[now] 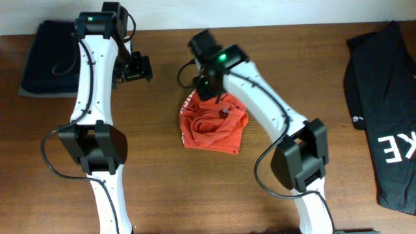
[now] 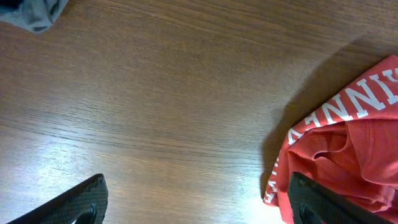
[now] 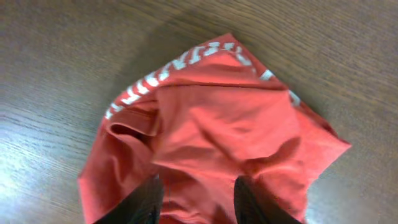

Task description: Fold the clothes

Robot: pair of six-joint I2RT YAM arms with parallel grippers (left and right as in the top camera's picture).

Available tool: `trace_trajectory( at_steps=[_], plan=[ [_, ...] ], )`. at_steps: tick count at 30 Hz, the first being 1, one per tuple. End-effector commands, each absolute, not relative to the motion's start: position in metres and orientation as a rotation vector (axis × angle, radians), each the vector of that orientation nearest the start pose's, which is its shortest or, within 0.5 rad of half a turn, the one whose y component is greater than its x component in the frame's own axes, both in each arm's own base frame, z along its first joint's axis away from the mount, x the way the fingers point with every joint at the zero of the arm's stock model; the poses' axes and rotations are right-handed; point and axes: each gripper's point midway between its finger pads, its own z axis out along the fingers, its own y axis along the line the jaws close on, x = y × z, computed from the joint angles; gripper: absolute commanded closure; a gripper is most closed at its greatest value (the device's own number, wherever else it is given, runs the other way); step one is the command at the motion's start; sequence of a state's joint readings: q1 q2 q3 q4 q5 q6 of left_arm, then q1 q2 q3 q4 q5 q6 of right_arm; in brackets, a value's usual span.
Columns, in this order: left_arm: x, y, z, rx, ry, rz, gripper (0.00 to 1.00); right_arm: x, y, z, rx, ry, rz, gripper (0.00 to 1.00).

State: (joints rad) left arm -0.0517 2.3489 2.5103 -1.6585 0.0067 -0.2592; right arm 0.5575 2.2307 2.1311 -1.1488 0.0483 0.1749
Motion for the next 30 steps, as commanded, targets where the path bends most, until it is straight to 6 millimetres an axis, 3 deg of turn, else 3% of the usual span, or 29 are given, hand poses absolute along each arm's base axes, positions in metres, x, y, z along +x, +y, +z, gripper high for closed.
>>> trace_trajectory(
  at_steps=[1, 5, 16, 22, 30],
  plan=[
    [0.454, -0.023, 0.157, -0.329, 3.048, -0.004, 0.07, 0.443, 0.263, 0.124, -0.262, 2.763, 0.01, 0.55],
    [0.454, -0.023, 0.157, -0.325, 3.046, 0.006, 0.07, 0.436, 0.273, 0.111, -0.106, 2.808, 0.057, 0.55],
    [0.454, -0.021, 0.157, -0.326, 3.044, 0.023, 0.07, 0.429, 0.284, 0.095, 0.073, 2.873, 0.149, 0.53],
    [0.461, -0.007, 0.158, -0.334, 3.004, 0.125, 0.07, 0.426, 0.286, 0.095, 0.159, 2.886, 0.175, 0.53],
    [0.467, 0.016, 0.159, -0.419, 2.97, 0.126, 0.07, 0.427, 0.286, 0.075, 0.282, 2.908, 0.161, 0.53]
  ],
)
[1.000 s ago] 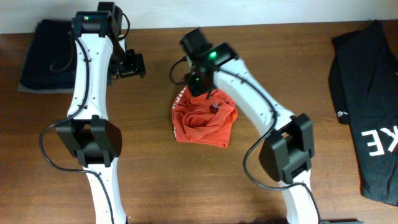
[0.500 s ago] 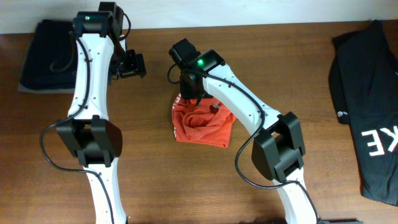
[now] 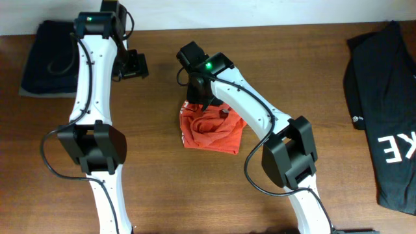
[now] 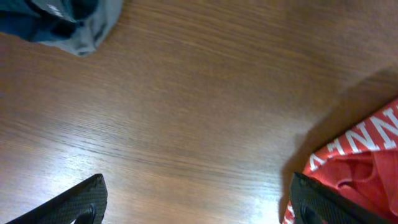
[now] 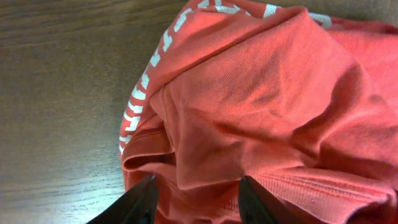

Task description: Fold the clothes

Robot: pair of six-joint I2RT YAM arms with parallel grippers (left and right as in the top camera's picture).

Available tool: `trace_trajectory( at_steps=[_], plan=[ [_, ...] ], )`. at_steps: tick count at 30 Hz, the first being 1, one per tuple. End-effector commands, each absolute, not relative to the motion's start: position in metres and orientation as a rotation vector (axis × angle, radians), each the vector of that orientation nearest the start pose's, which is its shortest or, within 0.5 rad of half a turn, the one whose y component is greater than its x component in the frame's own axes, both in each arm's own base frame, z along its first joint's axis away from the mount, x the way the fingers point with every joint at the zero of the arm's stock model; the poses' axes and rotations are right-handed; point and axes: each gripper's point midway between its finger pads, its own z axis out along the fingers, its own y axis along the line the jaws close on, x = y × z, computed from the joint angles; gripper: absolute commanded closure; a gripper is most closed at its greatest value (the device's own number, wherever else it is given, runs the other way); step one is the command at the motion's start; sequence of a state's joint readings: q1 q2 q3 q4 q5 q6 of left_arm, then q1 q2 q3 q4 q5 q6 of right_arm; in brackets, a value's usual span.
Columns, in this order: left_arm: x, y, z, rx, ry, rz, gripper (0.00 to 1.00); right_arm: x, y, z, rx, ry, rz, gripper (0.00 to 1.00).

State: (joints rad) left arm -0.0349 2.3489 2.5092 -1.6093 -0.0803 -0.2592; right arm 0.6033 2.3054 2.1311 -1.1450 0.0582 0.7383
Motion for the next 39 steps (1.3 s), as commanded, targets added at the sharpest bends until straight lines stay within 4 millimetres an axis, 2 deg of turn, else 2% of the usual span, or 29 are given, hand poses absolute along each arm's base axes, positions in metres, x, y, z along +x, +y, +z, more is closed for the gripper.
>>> trace_trajectory(
  at_steps=[1, 6, 11, 18, 24, 31, 35, 39],
  plan=[
    [0.466, 0.018, 0.159, -0.426, 2.971, 0.127, 0.07, 0.427, 0.286, 0.073, 0.289, 2.908, 0.163, 0.53],
    [0.466, 0.026, 0.159, -0.451, 2.97, 0.129, 0.06, 0.429, 0.292, 0.067, 0.306, 2.913, 0.196, 0.53],
    [0.466, 0.026, 0.159, -0.45, 2.97, 0.129, 0.06, 0.434, 0.289, 0.067, 0.318, 2.903, 0.199, 0.54],
    [0.466, 0.026, 0.158, -0.45, 2.971, 0.129, 0.06, 0.419, 0.293, 0.065, 0.304, 2.962, 0.206, 0.54],
    [0.465, 0.025, 0.158, -0.447, 2.973, 0.129, 0.05, 0.412, 0.303, 0.075, 0.297, 2.971, 0.267, 0.54],
    [0.464, 0.025, 0.158, -0.447, 2.977, 0.13, 0.05, 0.425, 0.303, 0.075, 0.309, 2.926, 0.286, 0.54],
    [0.463, 0.025, 0.158, -0.447, 2.981, 0.131, 0.05, 0.439, 0.296, 0.077, 0.325, 2.865, 0.247, 0.54],
    [0.463, 0.025, 0.158, -0.447, 2.981, 0.131, 0.05, 0.444, 0.29, 0.076, 0.341, 2.855, 0.233, 0.55]
  ],
)
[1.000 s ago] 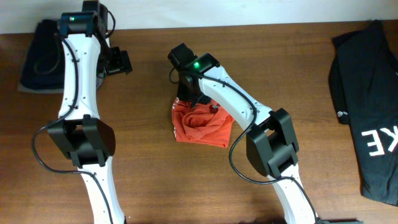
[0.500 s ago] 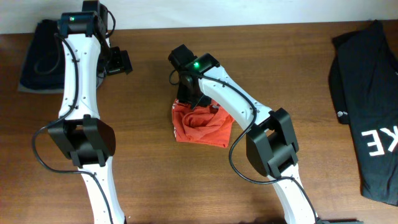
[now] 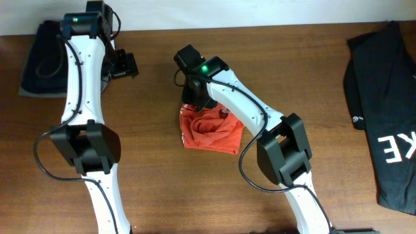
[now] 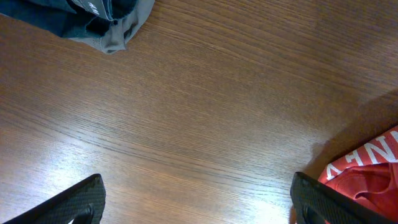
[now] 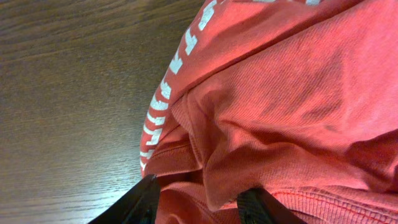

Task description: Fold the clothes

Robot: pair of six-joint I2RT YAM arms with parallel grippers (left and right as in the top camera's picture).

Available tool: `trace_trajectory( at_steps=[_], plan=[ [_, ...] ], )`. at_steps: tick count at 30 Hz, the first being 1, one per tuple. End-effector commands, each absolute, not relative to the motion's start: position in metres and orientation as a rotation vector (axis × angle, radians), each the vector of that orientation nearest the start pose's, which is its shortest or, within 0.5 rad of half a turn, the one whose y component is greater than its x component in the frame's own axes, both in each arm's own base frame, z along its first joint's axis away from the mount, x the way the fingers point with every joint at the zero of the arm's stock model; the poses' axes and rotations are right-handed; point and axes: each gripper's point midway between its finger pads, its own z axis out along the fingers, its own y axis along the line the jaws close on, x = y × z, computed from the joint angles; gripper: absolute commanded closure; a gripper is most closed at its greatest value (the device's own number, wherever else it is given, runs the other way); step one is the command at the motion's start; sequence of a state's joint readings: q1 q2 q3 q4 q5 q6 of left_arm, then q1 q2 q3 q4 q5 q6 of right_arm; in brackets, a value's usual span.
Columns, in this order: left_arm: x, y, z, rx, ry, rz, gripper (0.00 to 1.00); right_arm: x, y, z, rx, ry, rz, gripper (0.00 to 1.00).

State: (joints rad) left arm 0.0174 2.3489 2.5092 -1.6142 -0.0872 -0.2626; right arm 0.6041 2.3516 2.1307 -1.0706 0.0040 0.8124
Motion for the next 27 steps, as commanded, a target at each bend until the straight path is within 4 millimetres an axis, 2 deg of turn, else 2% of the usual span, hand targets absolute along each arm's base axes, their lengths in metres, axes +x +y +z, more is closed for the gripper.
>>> trace_trajectory(
  at_steps=[1, 5, 11, 16, 20, 22, 27],
  plan=[
    [0.463, 0.025, 0.158, -0.447, 2.98, 0.131, 0.05, 0.445, 0.288, 0.075, 0.345, 2.857, 0.229, 0.55],
    [0.463, 0.025, 0.158, -0.447, 2.981, 0.131, 0.05, 0.447, 0.284, 0.07, 0.354, 2.862, 0.214, 0.65],
    [0.463, 0.025, 0.158, -0.447, 2.981, 0.131, 0.05, 0.456, 0.269, 0.071, 0.323, 2.81, 0.102, 0.96],
    [0.463, 0.025, 0.158, -0.447, 2.981, 0.131, 0.04, 0.463, 0.255, 0.071, 0.278, 2.81, 0.064, 0.96],
    [0.463, 0.025, 0.158, -0.447, 2.984, 0.132, 0.04, 0.476, 0.228, 0.079, 0.259, 2.802, 0.032, 0.96],
    [0.463, 0.025, 0.158, -0.447, 2.983, 0.132, 0.04, 0.485, 0.209, 0.096, 0.249, 2.786, 0.025, 0.96],
    [0.464, 0.025, 0.158, -0.447, 2.979, 0.131, 0.04, 0.497, 0.186, 0.126, 0.206, 2.76, 0.081, 0.96]
  ],
)
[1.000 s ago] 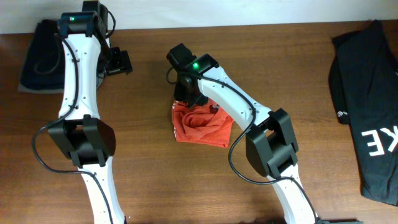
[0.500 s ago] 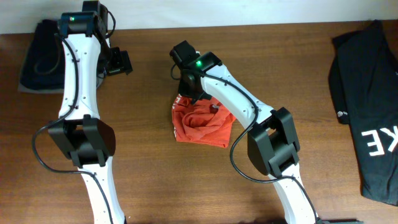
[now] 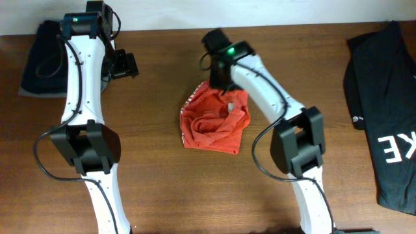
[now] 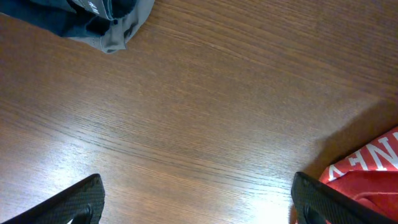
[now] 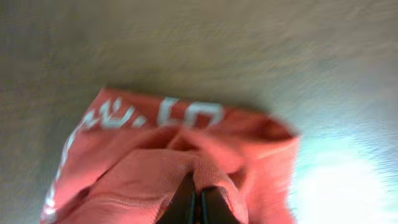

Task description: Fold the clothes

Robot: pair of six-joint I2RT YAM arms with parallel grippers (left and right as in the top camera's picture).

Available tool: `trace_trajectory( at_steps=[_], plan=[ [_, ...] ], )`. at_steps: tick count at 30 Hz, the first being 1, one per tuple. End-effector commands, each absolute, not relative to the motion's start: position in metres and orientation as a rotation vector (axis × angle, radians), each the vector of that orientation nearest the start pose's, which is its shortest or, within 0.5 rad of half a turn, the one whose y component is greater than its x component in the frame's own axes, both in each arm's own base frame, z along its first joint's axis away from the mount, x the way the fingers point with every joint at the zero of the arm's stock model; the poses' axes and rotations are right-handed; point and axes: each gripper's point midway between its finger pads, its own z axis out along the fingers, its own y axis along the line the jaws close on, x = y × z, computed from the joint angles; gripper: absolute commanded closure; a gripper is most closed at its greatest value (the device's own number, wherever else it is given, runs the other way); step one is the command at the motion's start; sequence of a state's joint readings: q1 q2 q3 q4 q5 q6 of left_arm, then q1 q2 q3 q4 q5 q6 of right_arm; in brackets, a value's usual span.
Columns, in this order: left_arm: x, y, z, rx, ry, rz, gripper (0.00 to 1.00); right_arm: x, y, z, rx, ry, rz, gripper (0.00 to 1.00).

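A crumpled red shirt (image 3: 214,123) with white lettering lies mid-table. My right gripper (image 5: 199,202) is shut on a pinched fold of the red shirt (image 5: 161,168) near its far edge, where the cloth is lifted a little (image 3: 224,91). My left gripper (image 4: 196,205) hangs open over bare wood at the far left, its fingertips (image 4: 68,202) wide apart, with only a red shirt corner (image 4: 367,177) at its right edge. In the overhead view the left gripper (image 3: 123,65) is well clear of the shirt.
A folded dark garment (image 3: 42,58) with a grey edge (image 4: 106,28) lies at the far left corner. A black shirt (image 3: 383,97) with white lettering is spread along the right edge. Bare wooden table (image 3: 162,188) surrounds the red shirt.
My right gripper was open on the shirt's left side; now it is shut on a fold at the shirt's far edge, further right. The left arm has not moved.
My right gripper stood open over the far part of the red shirt, then lower at its left edge in two moments. My left gripper drew away to the left toward the dark pile. Now the right gripper pinches a fold.
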State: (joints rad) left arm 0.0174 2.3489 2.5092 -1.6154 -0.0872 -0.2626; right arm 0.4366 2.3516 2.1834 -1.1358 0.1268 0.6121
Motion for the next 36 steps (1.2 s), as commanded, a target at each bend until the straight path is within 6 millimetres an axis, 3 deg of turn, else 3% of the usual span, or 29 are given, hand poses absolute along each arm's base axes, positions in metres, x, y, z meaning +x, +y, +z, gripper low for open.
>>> trace_trajectory(
  at_steps=[1, 7, 13, 15, 17, 18, 21, 23, 27, 33, 36],
  plan=[
    [0.464, 0.025, 0.158, -0.447, 2.979, 0.131, 0.04, 0.499, 0.182, 0.131, 0.195, 2.762, 0.098, 0.96],
    [0.463, 0.025, 0.158, -0.447, 2.98, 0.131, 0.04, 0.504, 0.141, 0.135, 0.3, 2.781, 0.08, 0.96],
    [0.464, 0.025, 0.158, -0.447, 2.98, 0.131, 0.04, 0.504, 0.118, 0.133, 0.298, 2.802, 0.048, 0.94],
    [0.464, 0.025, 0.158, -0.447, 2.98, 0.13, 0.04, 0.505, 0.117, 0.133, 0.29, 2.802, 0.043, 0.83],
    [0.463, 0.025, 0.158, -0.447, 2.98, 0.13, 0.04, 0.505, 0.114, 0.133, 0.258, 2.802, 0.026, 0.81],
    [0.463, 0.025, 0.158, -0.447, 2.981, 0.131, 0.04, 0.506, 0.112, 0.134, 0.262, 2.798, 0.008, 0.77],
    [0.463, 0.025, 0.158, -0.447, 2.983, 0.131, 0.01, 0.505, 0.112, 0.133, 0.261, 2.801, 0.008, 0.22],
    [0.462, 0.025, 0.157, -0.447, 2.987, 0.132, 0.01, 0.503, 0.112, 0.133, 0.26, 2.81, 0.008, 0.21],
    [0.461, 0.025, 0.157, -0.448, 2.991, 0.133, 0.01, 0.488, 0.128, 0.141, 0.234, 2.873, 0.148, 0.25],
    [0.461, 0.025, 0.157, -0.448, 2.988, 0.132, 0.01, 0.439, 0.198, 0.168, -0.129, 2.978, 0.685, 0.26],
    [0.462, 0.025, 0.158, -0.448, 2.986, 0.132, 0.01, 0.411, 0.213, 0.162, -0.294, 3.053, 0.666, 0.25]
  ],
)
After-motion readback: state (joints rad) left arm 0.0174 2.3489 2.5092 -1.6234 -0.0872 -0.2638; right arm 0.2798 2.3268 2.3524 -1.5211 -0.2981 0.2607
